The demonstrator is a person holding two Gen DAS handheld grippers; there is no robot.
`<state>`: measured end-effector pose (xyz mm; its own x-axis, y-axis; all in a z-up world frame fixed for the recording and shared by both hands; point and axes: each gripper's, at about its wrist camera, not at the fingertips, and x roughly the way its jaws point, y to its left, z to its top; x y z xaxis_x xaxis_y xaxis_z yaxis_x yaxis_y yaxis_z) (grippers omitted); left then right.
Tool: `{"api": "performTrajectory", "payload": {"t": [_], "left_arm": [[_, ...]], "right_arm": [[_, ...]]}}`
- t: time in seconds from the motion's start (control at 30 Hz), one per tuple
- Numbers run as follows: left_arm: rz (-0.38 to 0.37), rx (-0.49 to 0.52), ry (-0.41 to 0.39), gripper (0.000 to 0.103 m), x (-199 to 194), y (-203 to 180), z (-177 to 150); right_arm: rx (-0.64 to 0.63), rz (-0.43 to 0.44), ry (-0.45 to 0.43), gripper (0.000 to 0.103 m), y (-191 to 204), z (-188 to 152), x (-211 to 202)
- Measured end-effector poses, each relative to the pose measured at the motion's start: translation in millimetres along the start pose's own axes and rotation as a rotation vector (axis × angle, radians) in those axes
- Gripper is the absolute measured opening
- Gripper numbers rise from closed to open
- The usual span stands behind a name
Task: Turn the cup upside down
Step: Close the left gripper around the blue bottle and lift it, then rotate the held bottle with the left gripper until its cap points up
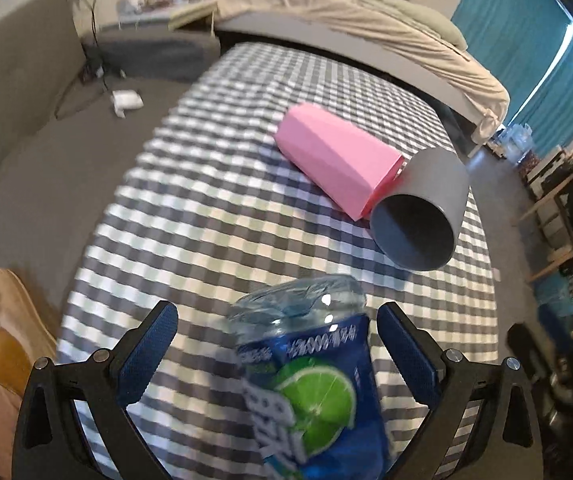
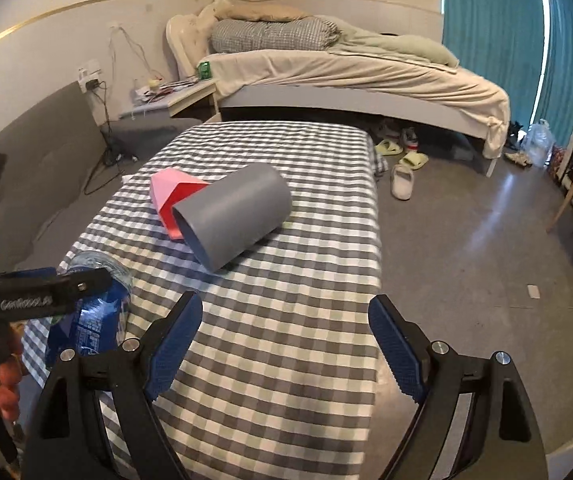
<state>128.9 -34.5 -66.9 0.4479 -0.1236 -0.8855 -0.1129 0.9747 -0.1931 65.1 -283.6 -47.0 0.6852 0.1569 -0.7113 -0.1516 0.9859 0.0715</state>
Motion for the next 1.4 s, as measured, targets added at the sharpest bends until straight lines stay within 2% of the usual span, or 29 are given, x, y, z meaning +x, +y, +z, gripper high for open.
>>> {"api": "performTrajectory", "payload": {"t": [0.1,0.17,0.2,0.3,0.4,0.47,0.63,0.7,0.83,0.87,1.03,1.2,1.4], "left_arm": [[-0.033,-0.028,0.066,0.098,11.0,1.8,5.1],[-0.053,-0.034,0.097,0.075,15.0,2.2,4.0],[-0.066,-0.042,0.110,0.075,16.3,2.5,3.2],[-0.062,-0.033,0.082,0.075,7.9,2.3,3.3],[-0.041,-0.005,-0.013,0.075,-11.3,-2.9,7.3],[-0.026,0.024,-0.106,0.075,-28.1,-7.0,8.7],[-0.019,0.110,-0.415,0.075,-63.4,-11.5,-14.0],[-0.010,0.138,-0.475,0.075,-62.9,-12.8,-24.2],[0.045,0.225,-0.534,0.075,-48.7,-17.4,-50.0],[0.042,0.234,-0.543,0.075,-47.1,-19.1,-51.2],[0.027,0.244,-0.469,0.076,-56.0,-19.3,-45.1],[0.013,0.224,-0.440,0.076,-68.9,-13.5,-64.1],[-0.004,0.306,-0.405,0.077,-75.7,-20.1,-87.7]], "right_arm": [[-0.009,0.036,0.001,0.085,5.0,2.4,4.0],[-0.015,0.035,-0.001,0.085,8.3,2.3,6.4],[-0.015,0.039,-0.002,0.085,8.9,2.3,7.1],[-0.010,0.041,0.002,0.085,9.1,1.4,8.1],[0.003,0.037,-0.007,0.085,6.9,1.7,5.3],[0.007,0.031,-0.020,0.085,5.7,1.9,2.6],[0.023,0.025,-0.037,0.085,4.0,-0.2,-1.8],[0.032,0.022,-0.043,0.085,3.0,-0.8,-3.2],[0.057,0.023,-0.052,0.085,1.4,-0.7,-6.8],[0.062,0.027,-0.053,0.085,1.4,-0.4,-7.7],[0.028,0.026,-0.061,0.085,9.4,0.2,-11.2],[0.032,0.033,-0.072,0.085,10.4,2.6,-14.9],[0.045,0.054,-0.091,0.085,15.1,5.8,-23.0]]}}
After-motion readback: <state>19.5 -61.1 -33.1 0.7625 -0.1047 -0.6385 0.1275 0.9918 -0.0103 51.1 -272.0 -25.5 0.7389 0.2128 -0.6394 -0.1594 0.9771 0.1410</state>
